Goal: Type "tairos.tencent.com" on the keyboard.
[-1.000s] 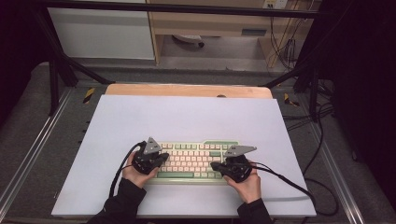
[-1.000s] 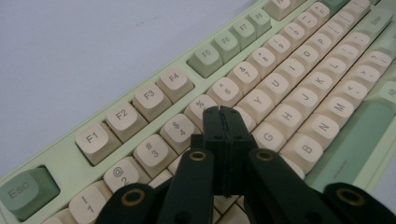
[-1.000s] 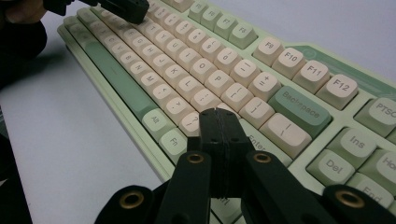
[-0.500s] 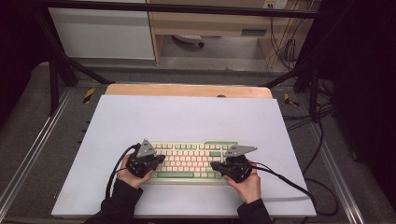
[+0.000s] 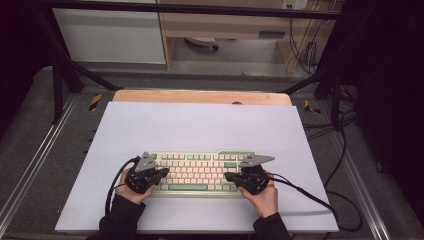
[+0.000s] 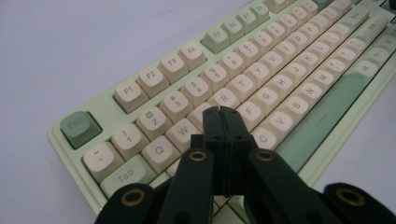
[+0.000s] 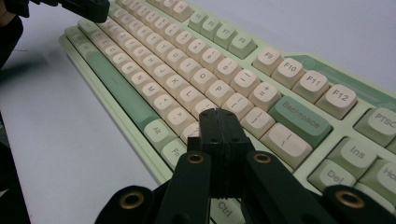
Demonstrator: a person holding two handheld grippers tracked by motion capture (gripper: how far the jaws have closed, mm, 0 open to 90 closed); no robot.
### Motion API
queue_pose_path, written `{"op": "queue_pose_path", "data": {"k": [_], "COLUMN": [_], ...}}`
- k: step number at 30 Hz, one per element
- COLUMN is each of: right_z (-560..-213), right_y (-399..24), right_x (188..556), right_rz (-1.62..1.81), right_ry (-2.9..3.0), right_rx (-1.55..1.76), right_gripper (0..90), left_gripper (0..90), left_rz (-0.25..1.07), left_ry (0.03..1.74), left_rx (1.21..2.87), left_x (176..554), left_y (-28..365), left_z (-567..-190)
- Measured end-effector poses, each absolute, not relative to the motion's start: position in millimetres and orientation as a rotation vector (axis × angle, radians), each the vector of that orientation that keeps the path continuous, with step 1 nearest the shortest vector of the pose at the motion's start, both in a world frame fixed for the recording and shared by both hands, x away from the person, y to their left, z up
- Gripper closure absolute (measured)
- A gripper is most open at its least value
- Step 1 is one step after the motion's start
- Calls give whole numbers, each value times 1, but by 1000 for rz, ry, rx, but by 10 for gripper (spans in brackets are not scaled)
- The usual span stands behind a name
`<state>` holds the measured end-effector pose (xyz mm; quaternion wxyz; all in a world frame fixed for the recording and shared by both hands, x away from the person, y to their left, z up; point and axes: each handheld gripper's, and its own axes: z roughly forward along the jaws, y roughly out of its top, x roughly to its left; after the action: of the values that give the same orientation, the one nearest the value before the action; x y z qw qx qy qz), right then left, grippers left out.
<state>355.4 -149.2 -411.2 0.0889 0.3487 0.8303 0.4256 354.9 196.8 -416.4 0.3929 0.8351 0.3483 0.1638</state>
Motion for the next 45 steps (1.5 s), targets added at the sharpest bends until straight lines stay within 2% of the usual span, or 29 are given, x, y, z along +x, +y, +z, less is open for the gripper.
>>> {"op": "queue_pose_path", "data": {"k": [28, 45], "right_z": [-417, -428], "right_y": [-92, -86], "right_x": [385, 392], "right_rz": [1235, 1201], "right_ry": [2466, 2483], "right_rx": [1044, 1055], "right_gripper": [900, 900], "left_gripper": [900, 900], "left_rz": [409, 408], "left_ry": [917, 918], "left_rx": [2096, 2098], "left_x": [349, 349], "left_y": [219, 219], "left_z": [-419, -420]}}
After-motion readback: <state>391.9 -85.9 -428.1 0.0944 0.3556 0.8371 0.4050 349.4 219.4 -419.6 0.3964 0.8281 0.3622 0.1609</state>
